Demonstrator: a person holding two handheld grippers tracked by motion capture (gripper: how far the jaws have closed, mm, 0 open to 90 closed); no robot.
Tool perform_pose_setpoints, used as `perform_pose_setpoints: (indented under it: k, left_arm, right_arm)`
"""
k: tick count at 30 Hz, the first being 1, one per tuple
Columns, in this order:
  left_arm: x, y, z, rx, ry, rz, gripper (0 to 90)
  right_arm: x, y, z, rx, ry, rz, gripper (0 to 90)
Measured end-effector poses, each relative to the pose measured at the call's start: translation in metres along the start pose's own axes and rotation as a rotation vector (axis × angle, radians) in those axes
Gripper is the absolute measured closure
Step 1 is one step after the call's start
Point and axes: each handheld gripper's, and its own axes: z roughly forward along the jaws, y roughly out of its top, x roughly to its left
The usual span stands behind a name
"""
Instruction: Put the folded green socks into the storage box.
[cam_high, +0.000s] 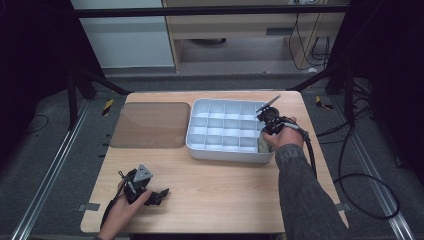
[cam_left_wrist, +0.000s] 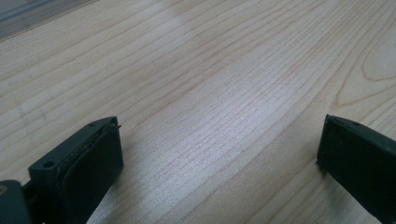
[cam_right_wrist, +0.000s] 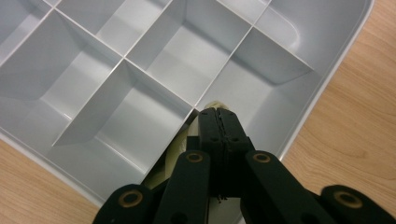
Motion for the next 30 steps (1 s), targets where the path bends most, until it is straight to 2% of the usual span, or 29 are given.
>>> perform_pose_setpoints:
  k: [4,6,30]
  left_arm:
    - [0.0,0.0,0.0,0.0,-0.001,0.002,0.0]
    - [-0.001,0.0,0.0,0.0,-0.001,0.002,0.0]
    - [-0.002,0.0,0.0,-0.001,-0.005,0.005,0.0]
  right_arm:
    - [-0.001,-0.002,0.005,0.01,0.006,0.006,90.0]
    - [-0.002,-0.005,0.009,0.024,0.006,0.027,90.0]
    - [-0.002,-0.02,0.033,0.087,0.038,0.01,90.0]
